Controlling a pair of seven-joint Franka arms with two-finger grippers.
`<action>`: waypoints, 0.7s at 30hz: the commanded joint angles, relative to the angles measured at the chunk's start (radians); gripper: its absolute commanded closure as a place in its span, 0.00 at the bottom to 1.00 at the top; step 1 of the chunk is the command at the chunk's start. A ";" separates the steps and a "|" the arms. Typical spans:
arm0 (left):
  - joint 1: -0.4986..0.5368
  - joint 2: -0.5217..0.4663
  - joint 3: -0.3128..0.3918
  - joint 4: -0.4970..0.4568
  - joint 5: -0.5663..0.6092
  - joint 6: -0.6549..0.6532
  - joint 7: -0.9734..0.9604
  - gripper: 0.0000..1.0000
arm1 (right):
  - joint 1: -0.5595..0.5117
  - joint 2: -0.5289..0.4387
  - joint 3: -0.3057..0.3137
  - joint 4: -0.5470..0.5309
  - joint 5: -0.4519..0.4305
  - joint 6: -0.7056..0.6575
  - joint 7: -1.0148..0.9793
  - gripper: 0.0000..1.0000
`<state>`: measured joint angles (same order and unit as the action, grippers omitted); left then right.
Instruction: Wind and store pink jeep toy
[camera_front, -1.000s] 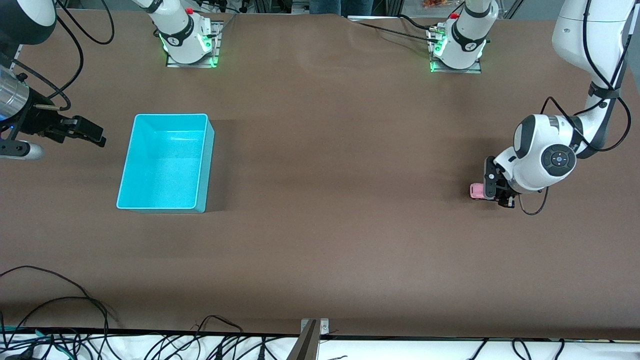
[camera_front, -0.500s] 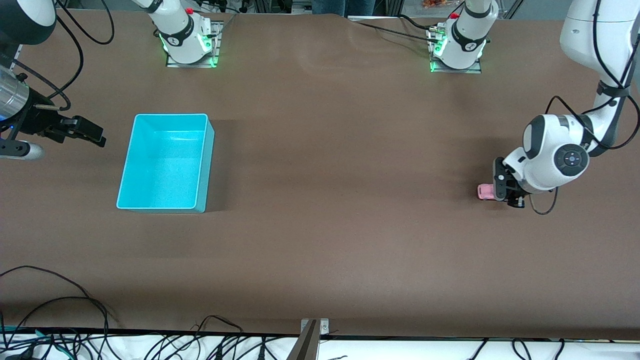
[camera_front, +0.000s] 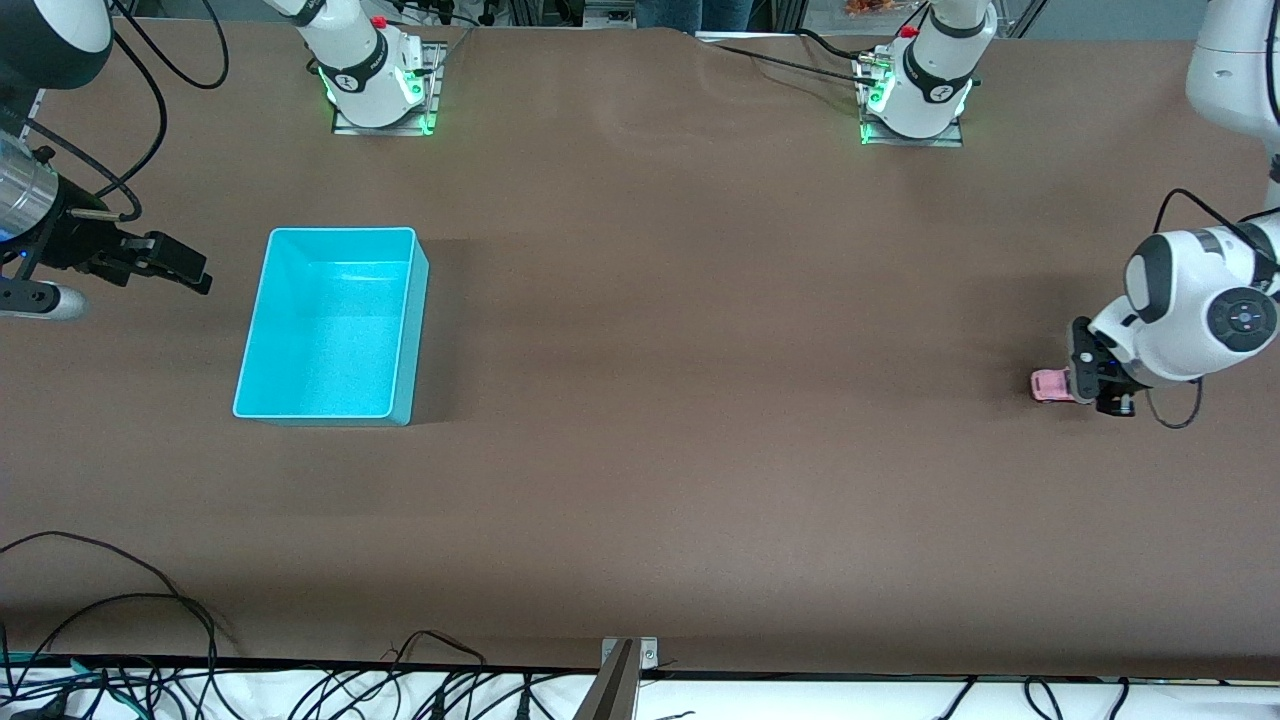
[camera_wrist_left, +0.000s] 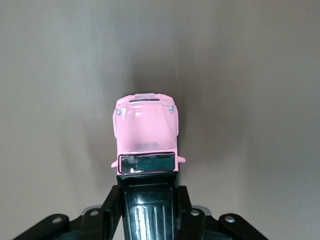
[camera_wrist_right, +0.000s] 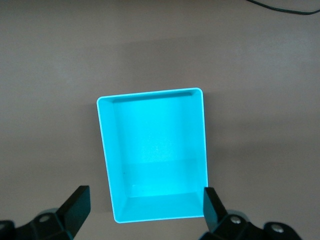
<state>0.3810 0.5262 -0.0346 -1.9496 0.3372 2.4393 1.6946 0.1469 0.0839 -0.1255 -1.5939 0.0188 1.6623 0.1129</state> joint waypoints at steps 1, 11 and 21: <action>0.059 0.103 -0.008 0.069 0.037 0.001 0.063 0.75 | -0.003 0.000 0.000 0.015 -0.003 -0.018 -0.007 0.00; 0.111 0.121 -0.008 0.109 0.037 0.001 0.135 0.75 | -0.003 0.000 0.000 0.015 -0.003 -0.018 -0.007 0.00; 0.130 0.110 -0.013 0.115 0.016 0.000 0.134 0.00 | -0.003 0.000 0.000 0.015 -0.003 -0.018 -0.007 0.00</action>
<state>0.4872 0.6028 -0.0352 -1.8631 0.3380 2.4369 1.8156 0.1469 0.0839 -0.1256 -1.5939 0.0188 1.6623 0.1129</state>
